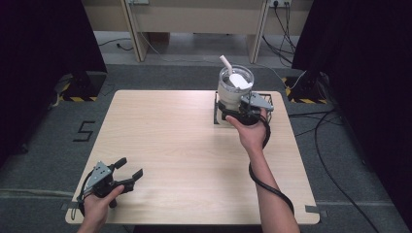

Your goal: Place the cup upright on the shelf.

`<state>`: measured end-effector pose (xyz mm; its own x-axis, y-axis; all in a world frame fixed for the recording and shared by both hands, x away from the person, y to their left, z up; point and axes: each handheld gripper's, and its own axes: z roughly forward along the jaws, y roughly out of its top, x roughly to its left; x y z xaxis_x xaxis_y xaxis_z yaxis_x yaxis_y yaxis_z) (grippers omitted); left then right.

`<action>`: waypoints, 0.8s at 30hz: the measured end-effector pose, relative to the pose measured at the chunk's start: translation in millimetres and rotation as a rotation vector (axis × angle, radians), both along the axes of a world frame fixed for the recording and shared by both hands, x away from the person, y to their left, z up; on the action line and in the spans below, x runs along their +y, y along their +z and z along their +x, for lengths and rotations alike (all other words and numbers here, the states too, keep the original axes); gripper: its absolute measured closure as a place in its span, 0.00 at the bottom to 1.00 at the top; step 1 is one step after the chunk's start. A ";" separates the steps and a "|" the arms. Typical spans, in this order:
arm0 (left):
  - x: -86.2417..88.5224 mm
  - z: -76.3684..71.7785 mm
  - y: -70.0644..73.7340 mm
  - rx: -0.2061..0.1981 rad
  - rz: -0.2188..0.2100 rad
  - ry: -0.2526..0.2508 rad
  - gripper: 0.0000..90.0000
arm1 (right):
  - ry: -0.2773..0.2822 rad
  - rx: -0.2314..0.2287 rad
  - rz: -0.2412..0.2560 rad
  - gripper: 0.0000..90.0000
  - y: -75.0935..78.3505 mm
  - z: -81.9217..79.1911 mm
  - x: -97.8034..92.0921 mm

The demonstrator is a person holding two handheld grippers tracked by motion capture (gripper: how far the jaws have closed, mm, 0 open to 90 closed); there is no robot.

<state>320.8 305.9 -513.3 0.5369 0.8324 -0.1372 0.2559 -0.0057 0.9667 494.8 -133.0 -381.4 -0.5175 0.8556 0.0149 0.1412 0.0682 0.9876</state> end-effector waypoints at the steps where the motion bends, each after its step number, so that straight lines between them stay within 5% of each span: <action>1: 0.0 0.0 0.0 0.000 -0.001 0.001 0.16 | -0.002 -0.003 0.000 0.11 0.7 0.7 -1.2; 24: 1.2 0.2 -0.3 0.005 -0.003 0.009 0.16 | -0.077 -0.007 0.011 0.12 21.6 22.1 -26.0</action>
